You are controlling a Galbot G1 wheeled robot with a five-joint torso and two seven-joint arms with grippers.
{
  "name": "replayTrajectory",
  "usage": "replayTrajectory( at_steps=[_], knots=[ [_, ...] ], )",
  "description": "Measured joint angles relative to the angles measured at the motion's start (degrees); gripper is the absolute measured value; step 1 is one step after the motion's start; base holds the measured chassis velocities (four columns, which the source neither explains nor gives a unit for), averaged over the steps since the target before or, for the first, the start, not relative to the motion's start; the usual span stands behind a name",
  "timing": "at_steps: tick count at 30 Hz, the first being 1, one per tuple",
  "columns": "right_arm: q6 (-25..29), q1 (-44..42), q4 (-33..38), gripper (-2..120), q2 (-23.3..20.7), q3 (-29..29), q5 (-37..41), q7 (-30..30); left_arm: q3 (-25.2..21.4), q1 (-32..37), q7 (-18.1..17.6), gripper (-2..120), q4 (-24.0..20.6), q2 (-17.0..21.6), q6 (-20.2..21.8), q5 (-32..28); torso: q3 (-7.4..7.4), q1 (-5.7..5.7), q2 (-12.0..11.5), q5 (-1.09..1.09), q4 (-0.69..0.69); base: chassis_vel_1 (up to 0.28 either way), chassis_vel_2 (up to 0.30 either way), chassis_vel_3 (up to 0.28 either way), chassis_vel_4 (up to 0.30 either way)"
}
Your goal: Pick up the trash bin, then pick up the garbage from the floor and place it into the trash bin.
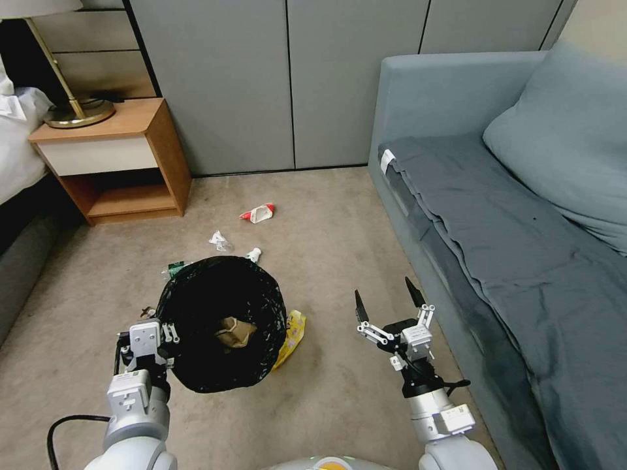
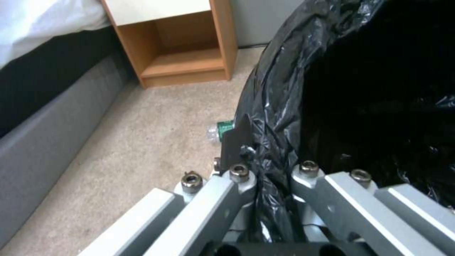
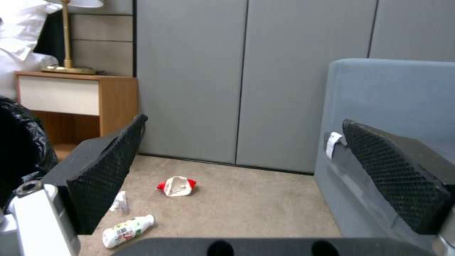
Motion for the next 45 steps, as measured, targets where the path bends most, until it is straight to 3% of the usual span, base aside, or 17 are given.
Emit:
replayTrajectory(
  at_steps=[10, 18, 20, 24, 27, 28, 30, 32, 34, 36, 38, 45],
  knots=[
    [-2.9, 0.5, 1.0, 100, -1.7, -1.7, 1.0, 1.3, -0.1, 0.1, 0.0, 1, -0.3, -0.1, 0.0, -0.1, 0.00, 0.00, 0.0, 0.00, -0.01, 0.000, 0.000, 0.000, 0.000],
    [-14.9, 6.4, 3.4, 100, -7.6, -6.4, 8.3, 4.0, -0.9, -0.5, -0.2, 1, -0.6, 0.6, 0.4, -0.8, 0.00, 0.00, 0.0, 0.00, -0.02, 0.000, 0.000, 0.000, 0.000],
    [-20.8, 10.9, 2.5, 100, -9.9, -9.6, 12.5, 6.1, -0.9, -0.3, -0.3, 1, -0.6, 0.7, 0.6, -0.8, 0.01, 0.00, 0.0, 0.00, -0.01, 0.000, 0.000, 0.000, 0.000],
    [-25.2, 14.3, 1.4, 100, -11.1, -12.7, 15.8, 8.3, -0.8, -0.4, -0.3, 1, -0.6, 0.7, 0.6, -0.7, 0.01, 0.01, 0.0, 0.01, 0.01, 0.000, 0.000, 0.000, 0.000],
    [-34.4, 23.5, -3.7, 100, -13.3, -21.1, 23.4, 14.4, -0.9, -0.8, -0.7, 1, -0.6, 1.1, 1.0, -0.7, 0.01, 0.00, 0.0, 0.00, -0.01, 0.000, 0.000, 0.000, 0.000],
    [-34.4, 23.5, -3.7, 100, -13.3, -21.1, 23.4, 14.4, -0.9, -0.8, -0.7, 1, -0.6, 1.1, 1.0, -0.7, 0.01, 0.00, 0.0, 0.00, -0.01, 0.000, 0.000, 0.000, 0.000],
    [-39.7, 31.9, -8.6, 100, -14.2, -28.3, 31.5, 18.3, -1.5, -1.0, -0.8, 1, -0.6, 1.1, 1.3, -0.8, 0.01, 0.01, 0.0, 0.00, 0.01, 0.000, 0.000, 0.000, 0.000],
    [-40.3, 32.7, -9.1, 100, -14.2, -29.0, 32.5, 18.8, -1.5, -0.9, -0.8, 1, -0.5, 1.0, 1.3, -0.8, 0.01, 0.00, 0.0, -0.01, 0.01, 0.000, 0.000, 0.000, 0.000],
    [-46.2, 38.0, -11.2, 100, -14.2, -33.0, 40.3, 21.1, -1.5, -0.9, -0.8, 1, 0.0, 0.7, 1.3, -0.7, 0.01, 0.01, 0.0, -0.01, 0.00, 0.000, 0.000, 0.000, 0.000],
    [-47.6, 39.0, -11.5, 100, -14.2, -33.7, 42.2, 21.5, -1.5, -0.9, -0.8, 1, 0.1, 0.6, 1.3, -0.6, 0.01, 0.00, 0.0, -0.02, 0.00, 0.000, 0.000, 0.000, 0.000],
    [-52.1, 43.9, -14.1, 100, -14.4, -37.3, 49.6, 23.8, -1.4, -1.2, -0.8, 1, 0.6, 0.4, 1.3, -0.4, 0.01, 0.01, 0.0, -0.01, -0.01, 0.000, 0.000, 0.000, 0.000],
    [-57.4, 51.8, -23.2, 100, -12.4, -42.5, 54.2, 24.0, -1.1, -1.5, -0.9, 1, 1.6, 0.1, 1.4, 0.0, 0.01, 0.01, 0.0, -0.01, 0.00, 0.000, 0.000, 0.000, 0.000]
  ],
)
